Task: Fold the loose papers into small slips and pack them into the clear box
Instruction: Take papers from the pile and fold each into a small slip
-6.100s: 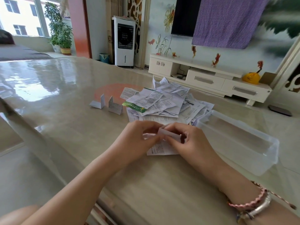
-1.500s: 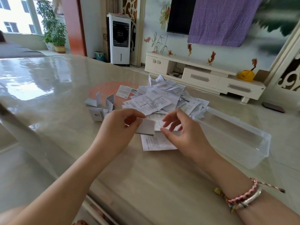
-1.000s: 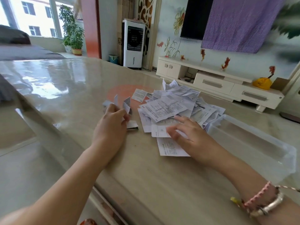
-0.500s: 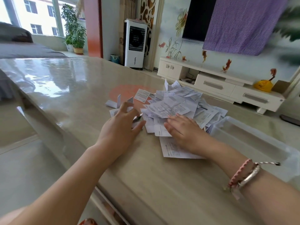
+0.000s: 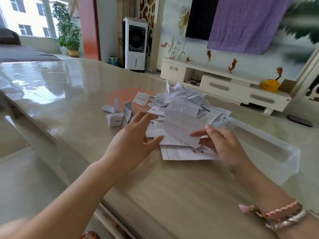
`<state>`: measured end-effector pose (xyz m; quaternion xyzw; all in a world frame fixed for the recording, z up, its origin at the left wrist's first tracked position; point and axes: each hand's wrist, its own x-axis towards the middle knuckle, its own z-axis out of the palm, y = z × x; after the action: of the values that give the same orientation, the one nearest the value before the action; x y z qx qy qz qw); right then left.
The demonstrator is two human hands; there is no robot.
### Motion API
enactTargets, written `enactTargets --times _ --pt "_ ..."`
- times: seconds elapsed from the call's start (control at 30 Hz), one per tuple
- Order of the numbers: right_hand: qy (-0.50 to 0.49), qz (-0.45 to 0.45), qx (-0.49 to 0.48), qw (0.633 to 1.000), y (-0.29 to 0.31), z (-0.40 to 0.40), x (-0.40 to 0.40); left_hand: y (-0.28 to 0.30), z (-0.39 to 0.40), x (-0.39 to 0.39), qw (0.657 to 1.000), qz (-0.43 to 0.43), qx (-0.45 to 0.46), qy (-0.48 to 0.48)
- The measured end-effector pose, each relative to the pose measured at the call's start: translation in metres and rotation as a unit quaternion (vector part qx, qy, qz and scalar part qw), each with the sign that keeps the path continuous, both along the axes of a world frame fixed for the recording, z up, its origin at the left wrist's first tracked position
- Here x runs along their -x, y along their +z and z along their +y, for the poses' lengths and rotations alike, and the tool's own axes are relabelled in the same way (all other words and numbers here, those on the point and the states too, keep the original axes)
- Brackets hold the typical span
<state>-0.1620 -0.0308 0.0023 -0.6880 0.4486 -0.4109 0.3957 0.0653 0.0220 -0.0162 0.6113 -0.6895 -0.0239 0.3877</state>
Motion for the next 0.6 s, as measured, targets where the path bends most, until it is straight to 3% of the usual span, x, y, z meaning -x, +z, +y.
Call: enactTargets --times 0.1,0.3,0.37,0.47,0.6 --pt "0.001 0.013 -0.033 0.999 -0.004 -0.002 -0.003 -0.003 0.0 0.002 0.999 -0.027 0.005 -0.026" --pt "0.013 0.069 -0.025 0.997 -0.004 0.001 -0.004 -0.012 -0.002 0.002 0.984 -0.166 -0.004 -0.068" --pt "0.018 0.147 0.029 0.988 -0.007 0.001 -0.004 -0.013 -0.003 0.003 0.983 -0.165 -0.032 -0.075" --pt "0.022 0.326 0.095 0.941 -0.01 0.004 -0.004 -0.016 -0.006 0.002 0.983 -0.155 -0.06 -0.076" --pt "0.025 0.375 0.175 0.91 -0.004 0.009 -0.003 -0.016 -0.009 0.002 0.983 -0.156 -0.065 -0.072"
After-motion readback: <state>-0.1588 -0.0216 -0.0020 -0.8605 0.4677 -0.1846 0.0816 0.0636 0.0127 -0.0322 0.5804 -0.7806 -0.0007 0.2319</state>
